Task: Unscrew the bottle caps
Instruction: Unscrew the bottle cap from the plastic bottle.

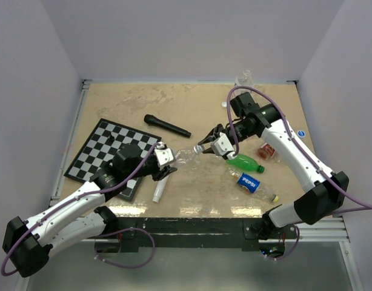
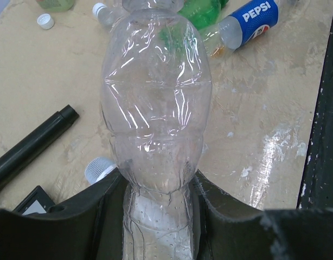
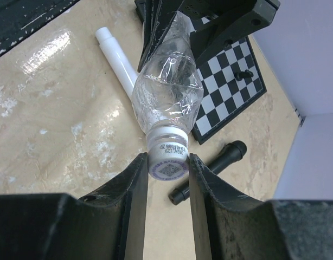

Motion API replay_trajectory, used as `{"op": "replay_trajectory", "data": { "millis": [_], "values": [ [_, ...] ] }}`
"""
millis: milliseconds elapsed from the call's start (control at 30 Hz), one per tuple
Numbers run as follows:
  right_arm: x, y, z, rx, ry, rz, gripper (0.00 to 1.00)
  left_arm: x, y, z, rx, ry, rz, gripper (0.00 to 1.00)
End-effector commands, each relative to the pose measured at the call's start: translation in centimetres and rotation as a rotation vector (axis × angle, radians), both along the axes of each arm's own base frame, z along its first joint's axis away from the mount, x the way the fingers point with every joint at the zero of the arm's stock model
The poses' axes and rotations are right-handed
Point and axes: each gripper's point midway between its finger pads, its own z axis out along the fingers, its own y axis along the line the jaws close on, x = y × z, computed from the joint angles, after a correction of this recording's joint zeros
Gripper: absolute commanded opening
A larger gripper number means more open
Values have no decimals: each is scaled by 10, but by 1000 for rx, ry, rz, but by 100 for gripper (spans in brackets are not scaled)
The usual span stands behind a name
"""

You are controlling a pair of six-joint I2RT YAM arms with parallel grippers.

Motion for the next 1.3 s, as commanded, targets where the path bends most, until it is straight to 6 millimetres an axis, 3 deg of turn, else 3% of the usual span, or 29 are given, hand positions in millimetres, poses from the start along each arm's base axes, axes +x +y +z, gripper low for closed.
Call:
{"op": "replay_trajectory", "data": {
  "millis": [0,100,167,267,333,400,633,800,900,1033,1267],
  "values": [
    [-7,-5,9,16,-60,26,2,6,-6,30,-76,-76,-3,0],
    [-11,-4,-1,15,-3,16,7,6,-6,31,-78,-77,-3,0],
    [-17,-3,-6,23,49,13,16,6,-6,30,-77,-76,-1,0],
    [-24,-2,-7,33,137,-5,34,7,-6,30,-76,-78,0,0],
    [-26,-2,-1,37,195,-40,52,7,-6,29,-73,-73,2,0],
    [-27,-2,7,39,242,-81,59,7,-6,29,-73,-74,0,0],
    [-32,-5,34,61,375,-194,68,7,-6,27,-71,-71,2,0],
    [-12,-4,56,112,573,-491,72,7,-6,28,-73,-72,0,0],
    [-4,-4,59,160,696,-632,74,6,-6,29,-74,-72,-3,0],
    [4,-5,41,152,907,-813,74,7,-6,29,-76,-72,-1,0],
    [8,0,25,131,1071,-885,74,7,-6,29,-75,-73,1,0]
  ]
}}
